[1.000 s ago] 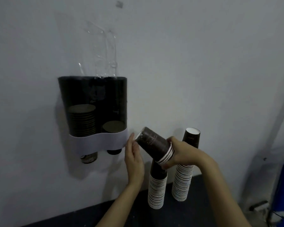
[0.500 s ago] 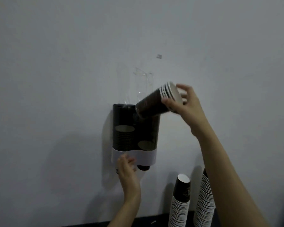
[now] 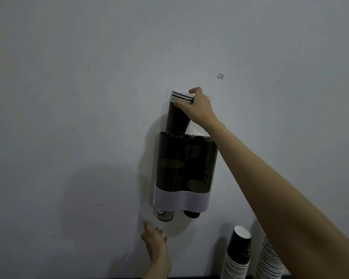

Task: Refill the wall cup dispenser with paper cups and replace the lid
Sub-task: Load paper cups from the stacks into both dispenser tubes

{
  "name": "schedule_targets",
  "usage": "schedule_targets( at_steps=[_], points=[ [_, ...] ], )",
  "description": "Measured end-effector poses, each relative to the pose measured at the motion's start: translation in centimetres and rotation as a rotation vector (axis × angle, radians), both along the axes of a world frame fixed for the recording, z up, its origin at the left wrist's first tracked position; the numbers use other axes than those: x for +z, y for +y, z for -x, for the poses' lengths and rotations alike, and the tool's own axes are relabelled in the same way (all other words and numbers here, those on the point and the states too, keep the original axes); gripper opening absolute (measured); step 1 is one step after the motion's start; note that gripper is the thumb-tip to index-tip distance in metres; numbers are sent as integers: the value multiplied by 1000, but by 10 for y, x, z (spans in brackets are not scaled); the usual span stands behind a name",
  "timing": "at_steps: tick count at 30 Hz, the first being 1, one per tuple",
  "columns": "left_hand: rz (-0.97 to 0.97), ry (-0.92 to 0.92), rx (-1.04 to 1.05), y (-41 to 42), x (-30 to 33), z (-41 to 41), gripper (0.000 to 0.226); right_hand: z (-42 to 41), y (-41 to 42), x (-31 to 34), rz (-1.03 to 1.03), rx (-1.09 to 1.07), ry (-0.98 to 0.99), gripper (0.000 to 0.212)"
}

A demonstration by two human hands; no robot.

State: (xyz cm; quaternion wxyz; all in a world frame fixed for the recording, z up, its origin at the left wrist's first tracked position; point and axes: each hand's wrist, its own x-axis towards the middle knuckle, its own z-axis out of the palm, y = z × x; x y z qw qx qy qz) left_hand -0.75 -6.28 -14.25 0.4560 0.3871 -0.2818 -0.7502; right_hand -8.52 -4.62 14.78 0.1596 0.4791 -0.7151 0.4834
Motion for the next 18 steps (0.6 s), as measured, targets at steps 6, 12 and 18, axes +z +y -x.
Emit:
schedule_targets(
  at_steps=[6, 12, 18],
  points=[
    [16, 3, -39, 4, 0, 3, 57, 13, -13, -33, -349, -19, 50, 71],
    [15, -6, -98, 5, -2, 8, 58, 15, 3, -46, -192, 4, 10, 60],
    [86, -76, -265, 22, -13, 29, 55, 23, 69, -89, 266, 21, -134, 26]
  ],
)
